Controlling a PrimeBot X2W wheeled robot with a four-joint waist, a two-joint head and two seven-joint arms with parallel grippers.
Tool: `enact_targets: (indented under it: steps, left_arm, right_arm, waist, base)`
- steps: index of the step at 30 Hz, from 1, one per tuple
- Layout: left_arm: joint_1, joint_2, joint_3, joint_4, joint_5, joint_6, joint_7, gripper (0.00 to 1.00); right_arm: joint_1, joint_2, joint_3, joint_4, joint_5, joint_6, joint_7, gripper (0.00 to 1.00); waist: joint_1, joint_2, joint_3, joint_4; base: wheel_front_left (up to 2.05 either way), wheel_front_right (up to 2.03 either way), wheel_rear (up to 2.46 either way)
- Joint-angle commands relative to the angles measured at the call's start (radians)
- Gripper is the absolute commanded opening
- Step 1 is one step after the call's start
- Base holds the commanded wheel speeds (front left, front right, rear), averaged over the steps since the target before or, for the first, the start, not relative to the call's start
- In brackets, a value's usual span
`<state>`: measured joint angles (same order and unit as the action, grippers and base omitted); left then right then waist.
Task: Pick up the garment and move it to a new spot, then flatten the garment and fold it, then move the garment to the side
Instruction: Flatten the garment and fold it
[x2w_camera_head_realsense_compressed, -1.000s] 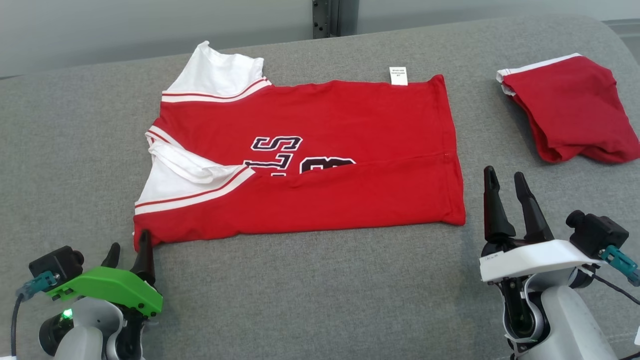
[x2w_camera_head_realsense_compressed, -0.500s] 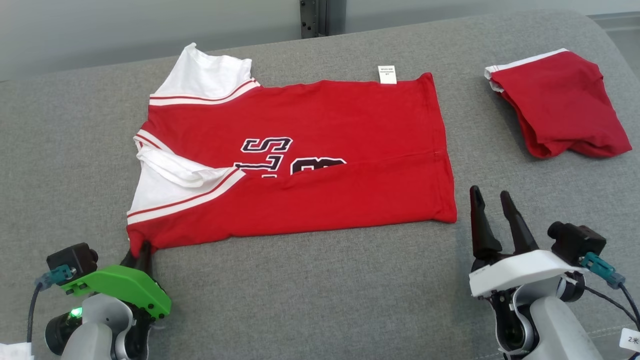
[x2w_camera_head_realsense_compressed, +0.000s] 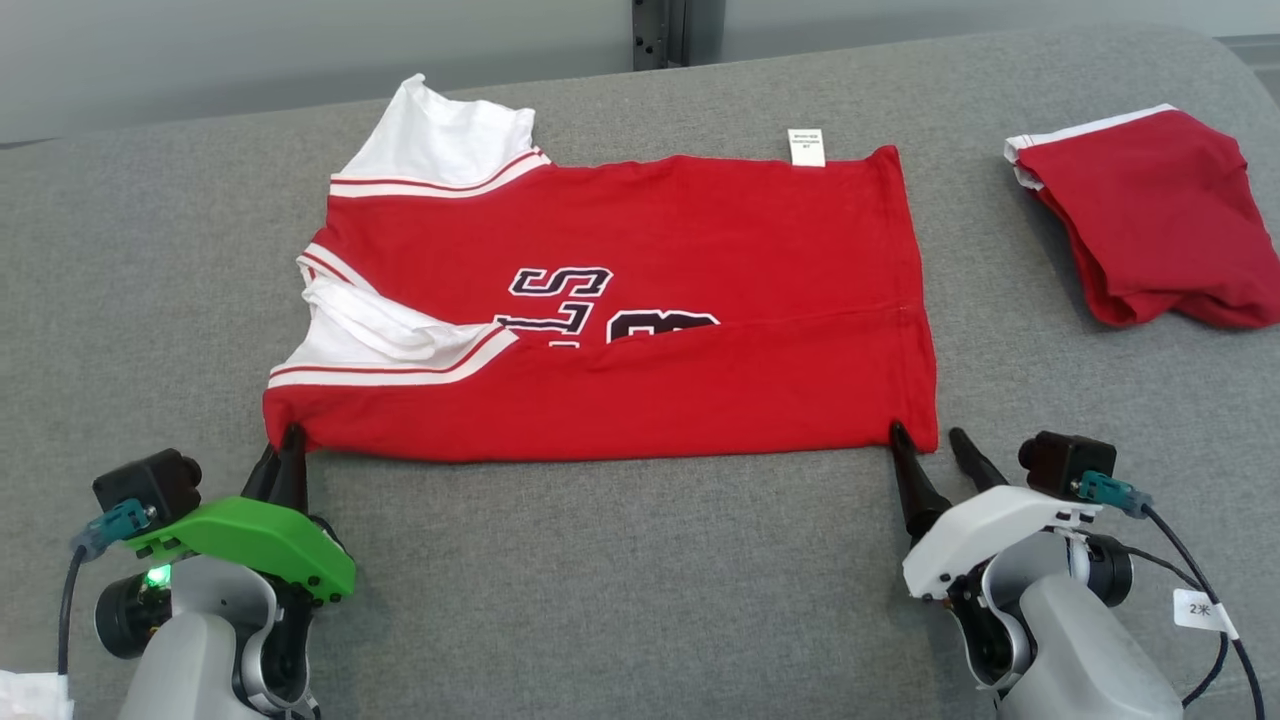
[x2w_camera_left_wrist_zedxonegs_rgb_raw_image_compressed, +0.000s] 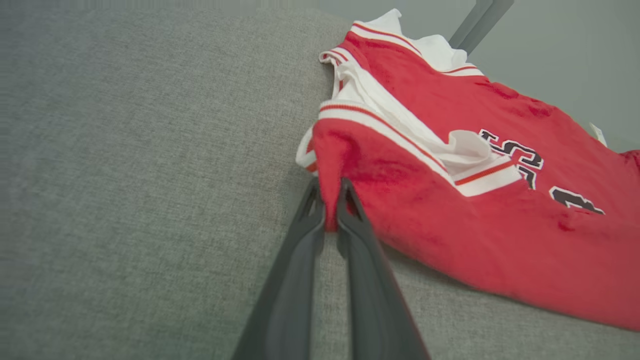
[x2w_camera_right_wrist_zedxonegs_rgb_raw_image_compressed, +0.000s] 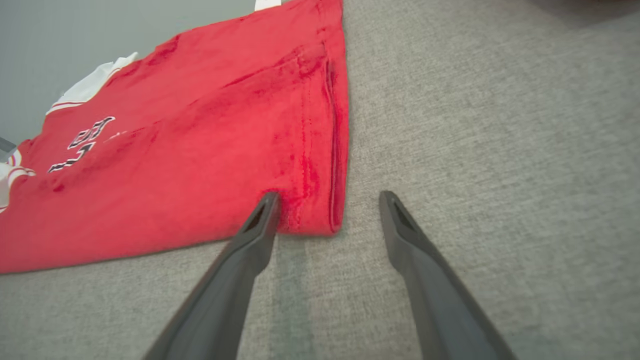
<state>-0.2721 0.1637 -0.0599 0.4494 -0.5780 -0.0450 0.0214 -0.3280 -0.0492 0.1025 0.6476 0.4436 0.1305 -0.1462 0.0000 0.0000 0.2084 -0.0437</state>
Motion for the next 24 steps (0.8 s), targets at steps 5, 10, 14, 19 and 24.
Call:
enact_targets:
  steps: [5,10,14,19,24]
  left_arm:
    - [0.007,-0.001,0.002,-0.044,0.001,-0.003,-0.018,0.00]
    - [0.028,0.002,0.003,-0.094,-0.005,-0.001,-0.031,0.00]
    - [0.064,-0.001,0.011,-0.158,-0.015,0.009,-0.043,0.00]
    - [0.156,-0.004,0.025,-0.275,-0.022,0.031,-0.038,0.00]
    - [0.302,-0.005,0.020,-0.427,-0.027,0.060,-0.007,0.00]
  right_arm:
    - [-0.060,-0.001,0.047,0.113,0.045,0.000,-0.004,0.50]
    - [-0.096,0.000,0.088,0.162,0.084,0.000,-0.030,0.00]
    - [-0.094,-0.002,0.070,0.140,0.105,0.000,-0.062,0.00]
    - [-0.030,-0.021,0.046,0.043,0.128,0.000,-0.039,0.00]
    - [0.077,-0.067,0.029,-0.123,0.150,0.000,0.033,0.00]
  waist:
    - [0.0000,0.0000,0.004,0.018]
    - [0.0000,0.0000,0.002,0.025]
    - [0.0000,0.0000,-0.008,0.026]
    - [0.0000,0.0000,-0.023,0.022]
    - [0.0000,0.0000,-0.033,0.014]
  base:
    - [0.00,0.00,0.00]
    - [0.00,0.00,0.00]
    - [0.00,0.00,0.00]
    - [0.00,0.00,0.00]
    - [0.00,0.00,0.00]
